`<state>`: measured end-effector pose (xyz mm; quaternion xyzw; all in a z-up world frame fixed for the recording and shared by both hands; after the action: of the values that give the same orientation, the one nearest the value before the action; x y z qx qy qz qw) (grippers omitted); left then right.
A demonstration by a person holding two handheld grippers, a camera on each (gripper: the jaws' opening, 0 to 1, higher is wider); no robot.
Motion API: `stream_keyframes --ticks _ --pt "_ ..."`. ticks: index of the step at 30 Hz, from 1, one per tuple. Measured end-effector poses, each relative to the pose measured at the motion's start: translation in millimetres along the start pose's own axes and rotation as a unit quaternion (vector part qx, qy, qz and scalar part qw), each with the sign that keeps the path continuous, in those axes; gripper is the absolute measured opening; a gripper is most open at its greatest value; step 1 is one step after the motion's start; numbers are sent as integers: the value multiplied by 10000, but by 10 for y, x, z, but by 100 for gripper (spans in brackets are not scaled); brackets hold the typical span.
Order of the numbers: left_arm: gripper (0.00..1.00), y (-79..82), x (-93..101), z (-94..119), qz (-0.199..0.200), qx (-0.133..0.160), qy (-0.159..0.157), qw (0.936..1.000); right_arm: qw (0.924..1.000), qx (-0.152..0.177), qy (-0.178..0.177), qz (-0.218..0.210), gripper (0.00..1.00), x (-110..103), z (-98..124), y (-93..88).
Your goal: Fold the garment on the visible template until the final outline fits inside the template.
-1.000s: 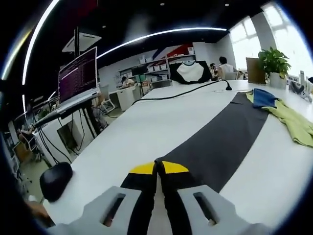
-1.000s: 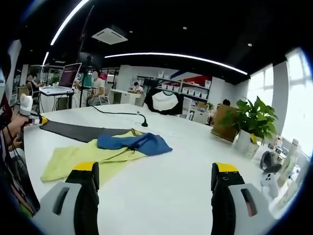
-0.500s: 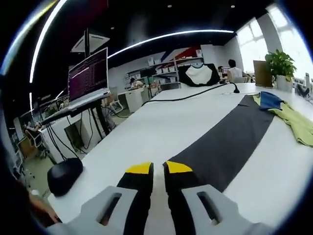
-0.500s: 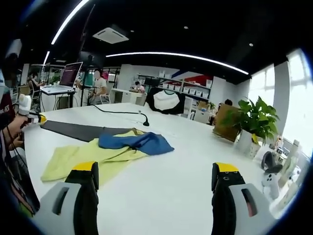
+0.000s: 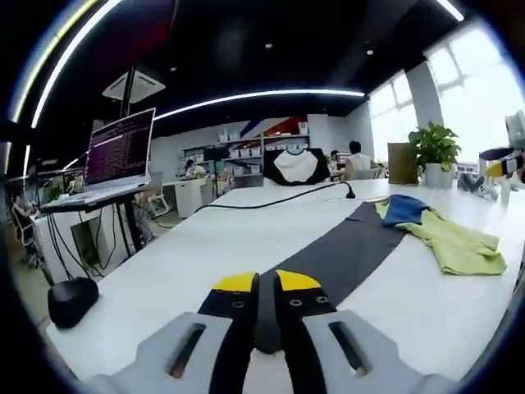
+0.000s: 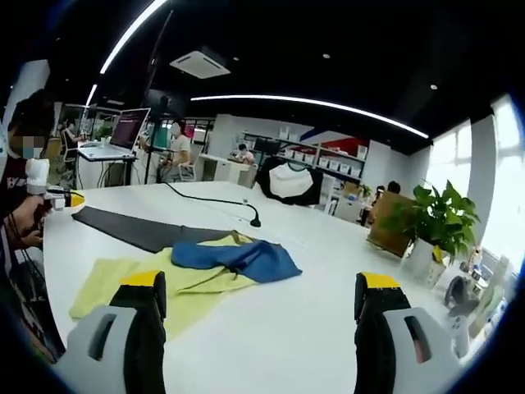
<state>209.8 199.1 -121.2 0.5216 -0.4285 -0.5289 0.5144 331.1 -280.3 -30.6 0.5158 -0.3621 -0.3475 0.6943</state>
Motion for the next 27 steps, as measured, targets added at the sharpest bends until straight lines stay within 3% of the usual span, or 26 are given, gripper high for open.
stream_keyframes --ticks 8,14,20,24,27 --pt "11 39 193 6 -25 217 -444 9988 9994 63 257 212 97 -86 -187 107" --pt "21 82 254 33 14 399 -549 9977 9985 5 464 307 96 -175 -363 113" --pt "62 164 216 43 -62 589 -187 9981 9968 -110 706 352 95 -306 -577 60" --pt "82 206 187 67 204 652 -87 9976 9965 -85 823 153 91 -364 -656 58" --pt "92 243 202 91 190 752 -122 9969 9959 -74 905 44 88 -400 -736 53"
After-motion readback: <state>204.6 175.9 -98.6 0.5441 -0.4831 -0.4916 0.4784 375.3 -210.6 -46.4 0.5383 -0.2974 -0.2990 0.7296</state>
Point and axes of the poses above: the point that each gripper's makers call its tool centre point, and the gripper's own axes: z roughly backward along the fingers, x roughly to its right, y roughly out of its top, the point moved 10 cm from there along z, roughly backward along the fingers, and after that the axes turned 7 degrees about -z, right-handed, at the moved point
